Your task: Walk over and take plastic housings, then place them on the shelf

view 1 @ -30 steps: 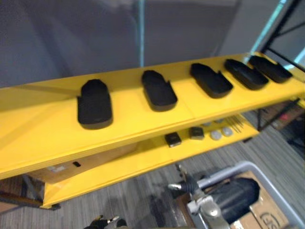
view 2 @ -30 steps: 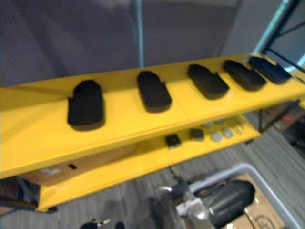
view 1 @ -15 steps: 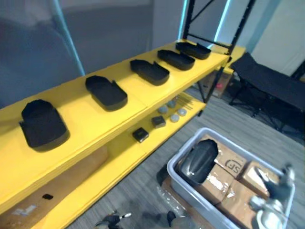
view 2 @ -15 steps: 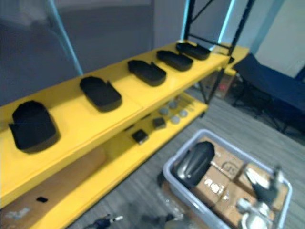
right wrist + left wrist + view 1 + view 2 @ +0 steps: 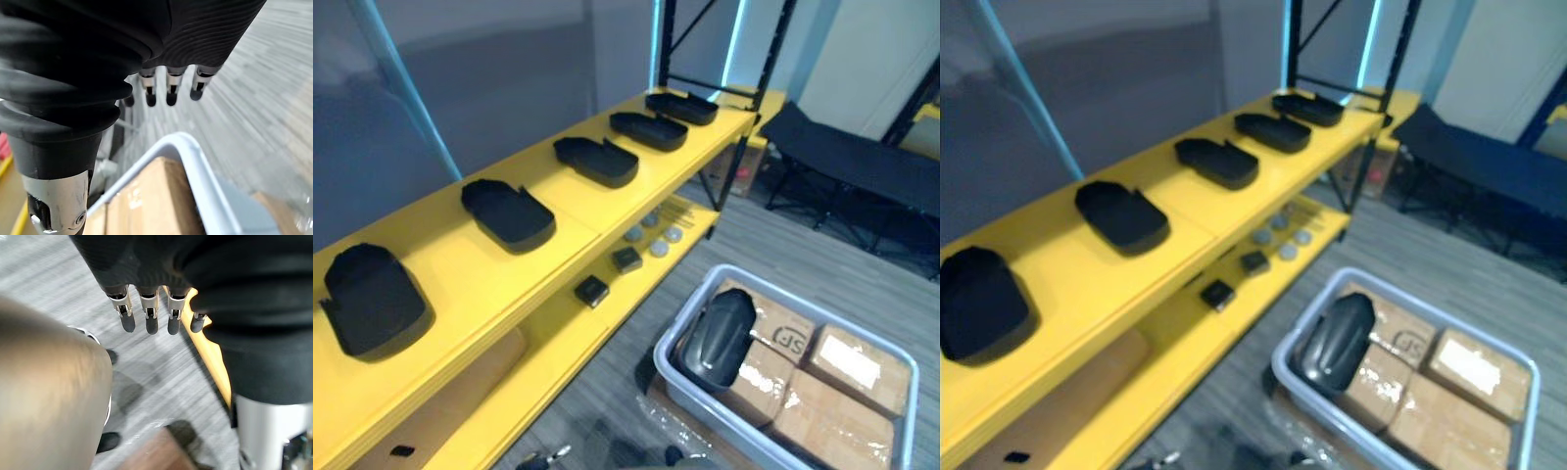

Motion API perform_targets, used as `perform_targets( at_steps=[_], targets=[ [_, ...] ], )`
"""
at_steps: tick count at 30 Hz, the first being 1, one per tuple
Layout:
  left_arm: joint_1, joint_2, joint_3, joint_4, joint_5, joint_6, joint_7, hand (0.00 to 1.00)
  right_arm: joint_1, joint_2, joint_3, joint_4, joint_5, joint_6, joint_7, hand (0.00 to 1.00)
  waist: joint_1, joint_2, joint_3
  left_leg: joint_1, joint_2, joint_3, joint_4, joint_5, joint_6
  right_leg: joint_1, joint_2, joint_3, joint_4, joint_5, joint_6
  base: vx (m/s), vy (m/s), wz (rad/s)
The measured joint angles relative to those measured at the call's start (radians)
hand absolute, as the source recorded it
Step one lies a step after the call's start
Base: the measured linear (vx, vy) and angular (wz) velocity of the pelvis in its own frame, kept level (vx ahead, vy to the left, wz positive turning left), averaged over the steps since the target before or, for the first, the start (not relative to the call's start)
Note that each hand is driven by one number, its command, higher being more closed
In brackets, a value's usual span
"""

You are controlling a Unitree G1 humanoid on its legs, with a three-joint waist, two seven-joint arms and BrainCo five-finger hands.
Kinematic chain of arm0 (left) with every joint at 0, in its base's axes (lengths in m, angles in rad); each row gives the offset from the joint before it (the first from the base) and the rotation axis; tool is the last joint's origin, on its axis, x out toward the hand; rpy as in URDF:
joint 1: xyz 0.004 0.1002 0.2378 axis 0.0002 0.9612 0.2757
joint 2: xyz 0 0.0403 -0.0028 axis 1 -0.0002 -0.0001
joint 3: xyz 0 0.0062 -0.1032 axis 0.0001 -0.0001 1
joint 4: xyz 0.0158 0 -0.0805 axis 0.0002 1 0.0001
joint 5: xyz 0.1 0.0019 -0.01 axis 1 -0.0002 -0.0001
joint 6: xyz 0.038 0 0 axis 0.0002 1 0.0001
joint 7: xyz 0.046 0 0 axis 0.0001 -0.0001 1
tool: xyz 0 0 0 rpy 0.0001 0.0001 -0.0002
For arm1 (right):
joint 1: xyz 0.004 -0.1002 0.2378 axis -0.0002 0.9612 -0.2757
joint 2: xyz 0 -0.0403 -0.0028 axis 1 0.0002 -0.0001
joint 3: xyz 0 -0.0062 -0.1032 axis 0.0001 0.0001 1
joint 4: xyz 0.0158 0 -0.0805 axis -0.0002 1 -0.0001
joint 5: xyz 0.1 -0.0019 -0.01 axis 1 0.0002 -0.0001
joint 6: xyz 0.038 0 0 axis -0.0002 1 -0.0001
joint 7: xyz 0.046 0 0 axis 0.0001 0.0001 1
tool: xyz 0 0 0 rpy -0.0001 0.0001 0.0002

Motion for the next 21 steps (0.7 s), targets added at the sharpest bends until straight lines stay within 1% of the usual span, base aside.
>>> perform_targets(
  at_steps=[1, 2, 4, 5, 6, 7, 8, 9, 10, 11, 13, 15, 16, 17, 18, 19, 20, 21],
  targets=[
    [0.005, -0.013, 0.021, 0.0, 0.037, 0.0, 0.0, 0.0, -0.014, -0.001, 0.031, -0.012, 0.007, 0.0, 0.008, 0.0, 0.006, 0.02, -0.001, 0.006, 0.034, 0.06, 0.014, -0.02, -0.005, -0.016, 0.032, -0.096, -0.006, 0.051, -0.022, 0.07, -0.035, -1.54],
    [0.015, -0.018, 0.041, 0.0, 0.054, -0.002, -0.002, 0.0, -0.025, 0.005, 0.067, -0.032, 0.006, -0.001, 0.023, 0.0, 0.021, 0.038, 0.0, 0.014, 0.062, 0.129, 0.022, -0.031, -0.006, -0.031, 0.049, -0.206, -0.019, 0.084, -0.057, 0.06, -0.046, -1.68],
    [0.014, -0.011, 0.045, -0.004, 0.053, -0.012, -0.003, 0.0, -0.053, 0.012, 0.098, -0.042, 0.002, -0.001, 0.041, 0.0, 0.04, 0.021, 0.025, 0.042, 0.059, 0.213, 0.024, -0.038, -0.006, -0.031, 0.044, -0.337, -0.025, 0.073, -0.069, 0.02, -0.05, -1.43],
    [0.004, -0.009, 0.037, -0.004, 0.041, -0.025, -0.001, 0.0, -0.056, 0.015, 0.103, -0.049, -0.011, -0.001, 0.057, 0.0, 0.046, 0.017, 0.032, 0.05, 0.052, 0.242, 0.032, -0.044, -0.009, -0.035, 0.041, -0.369, -0.025, 0.074, -0.056, 0.01, -0.02, -1.11],
    [-0.004, -0.013, 0.033, -0.006, 0.032, -0.039, 0.001, 0.0, -0.05, 0.021, 0.102, -0.058, -0.025, -0.001, 0.069, 0.0, 0.044, 0.018, 0.044, 0.058, 0.05, 0.23, 0.039, -0.045, -0.009, -0.035, 0.043, -0.355, -0.017, 0.075, -0.05, 0.01, 0.011, -0.69],
    [-0.022, -0.026, 0.029, -0.02, -0.005, -0.049, 0.002, 0.0, -0.042, 0.029, 0.103, -0.065, -0.042, 0.0, 0.088, 0.0, 0.043, 0.024, 0.048, 0.057, 0.044, 0.2, 0.037, -0.047, -0.011, -0.035, 0.042, -0.351, -0.012, 0.071, -0.043, -0.01, 0.01, -0.15],
    [-0.039, -0.039, 0.029, -0.044, -0.041, -0.076, 0.011, 0.0, -0.028, 0.037, 0.106, -0.064, -0.064, 0.006, 0.106, 0.0, 0.042, 0.025, 0.049, 0.055, 0.04, 0.171, 0.032, -0.057, -0.008, -0.032, 0.039, -0.359, -0.011, 0.06, -0.025, -0.02, 0.009, 0.08],
    [-0.045, -0.052, 0.028, -0.052, -0.047, -0.086, 0.018, 0.0, -0.023, 0.038, 0.115, -0.063, -0.064, 0.012, 0.111, 0.0, 0.042, 0.028, 0.052, 0.055, 0.038, 0.164, 0.032, -0.06, -0.008, -0.032, 0.037, -0.363, -0.012, 0.057, -0.027, -0.02, 0.008, 0.23],
    [-0.052, -0.077, 0.026, -0.061, -0.06, -0.107, 0.031, 0.0, -0.017, 0.039, 0.128, -0.063, -0.065, 0.025, 0.123, 0.0, 0.042, 0.027, 0.054, 0.054, 0.034, 0.152, 0.028, -0.061, -0.007, -0.029, 0.033, -0.367, -0.014, 0.05, -0.023, -0.02, 0.009, 0.18],
    [-0.05, -0.088, 0.021, -0.062, -0.063, -0.121, 0.032, 0.0, -0.016, 0.039, 0.135, -0.063, -0.064, 0.036, 0.128, 0.0, 0.043, 0.029, 0.054, 0.054, 0.03, 0.145, 0.023, -0.062, -0.008, -0.029, 0.031, -0.369, -0.013, 0.047, -0.02, -0.01, 0.013, 0.24],
    [-0.053, -0.093, -0.034, -0.062, -0.035, -0.154, 0.04, 0.0, -0.004, 0.039, 0.162, -0.061, -0.07, 0.057, 0.131, 0.0, 0.041, 0.035, 0.053, 0.054, 0.018, 0.106, 0.016, -0.061, -0.004, -0.028, 0.02, -0.387, 0.009, 0.034, -0.006, 0.02, 0.024, 0.32],
    [-0.054, -0.085, -0.054, -0.062, 0.002, -0.159, 0.04, 0.0, 0.006, 0.039, 0.183, -0.062, -0.104, 0.054, 0.13, 0.0, 0.042, 0.033, 0.055, 0.058, 0.014, 0.09, 0.017, -0.058, 0.002, -0.035, 0.01, -0.397, 0.051, 0.019, 0.0, 0.03, 0.039, 0.27],
    [-0.052, -0.071, -0.073, -0.062, 0.027, -0.159, 0.039, 0.0, 0.007, 0.04, 0.203, -0.065, -0.113, 0.033, 0.126, 0.0, 0.041, 0.027, 0.059, 0.06, 0.013, 0.086, 0.017, -0.057, 0.004, -0.047, 0.006, -0.396, 0.081, 0.013, 0.007, 0.02, 0.061, 0.09],
    [-0.053, -0.049, -0.091, -0.069, 0.078, -0.159, 0.041, 0.0, 0.008, 0.04, 0.23, -0.079, -0.131, 0.007, 0.127, 0.0, 0.036, 0.012, 0.071, 0.07, 0.007, 0.084, 0.016, -0.053, 0.009, -0.046, 0.001, -0.395, 0.091, 0.012, 0.009, 0.0, 0.058, 0.04],
    [-0.054, -0.038, -0.096, -0.076, 0.095, -0.158, 0.044, 0.0, 0.007, 0.039, 0.238, -0.092, -0.143, -0.005, 0.128, 0.0, 0.035, 0.007, 0.077, 0.075, 0.002, 0.083, 0.012, -0.05, 0.014, -0.042, -0.003, -0.396, 0.09, 0.011, 0.011, -0.01, 0.052, 0.02],
    [-0.059, -0.019, -0.12, -0.086, 0.105, -0.153, 0.053, 0.0, 0.005, 0.036, 0.255, -0.121, -0.164, -0.024, 0.131, 0.0, 0.027, -0.007, 0.091, 0.08, -0.004, 0.083, 0.01, -0.046, 0.02, -0.036, -0.009, -0.399, 0.089, 0.015, 0.015, -0.06, 0.049, -0.05],
    [-0.062, -0.003, -0.125, -0.1, 0.1, -0.145, 0.064, 0.0, 0.003, 0.026, 0.273, -0.139, -0.188, -0.039, 0.136, 0.0, 0.025, -0.024, 0.105, 0.086, -0.007, 0.094, 0.009, -0.044, 0.024, -0.037, -0.011, -0.399, 0.087, 0.028, 0.028, -0.08, 0.058, -0.14],
    [-0.06, 0.003, -0.126, -0.108, 0.092, -0.142, 0.066, 0.0, 0.0, 0.019, 0.284, -0.145, -0.2, -0.044, 0.141, 0.0, 0.028, -0.028, 0.109, 0.09, -0.005, 0.108, 0.006, -0.042, 0.027, -0.04, -0.009, -0.395, 0.082, 0.043, 0.036, -0.11, 0.054, -0.42]
  ],
)
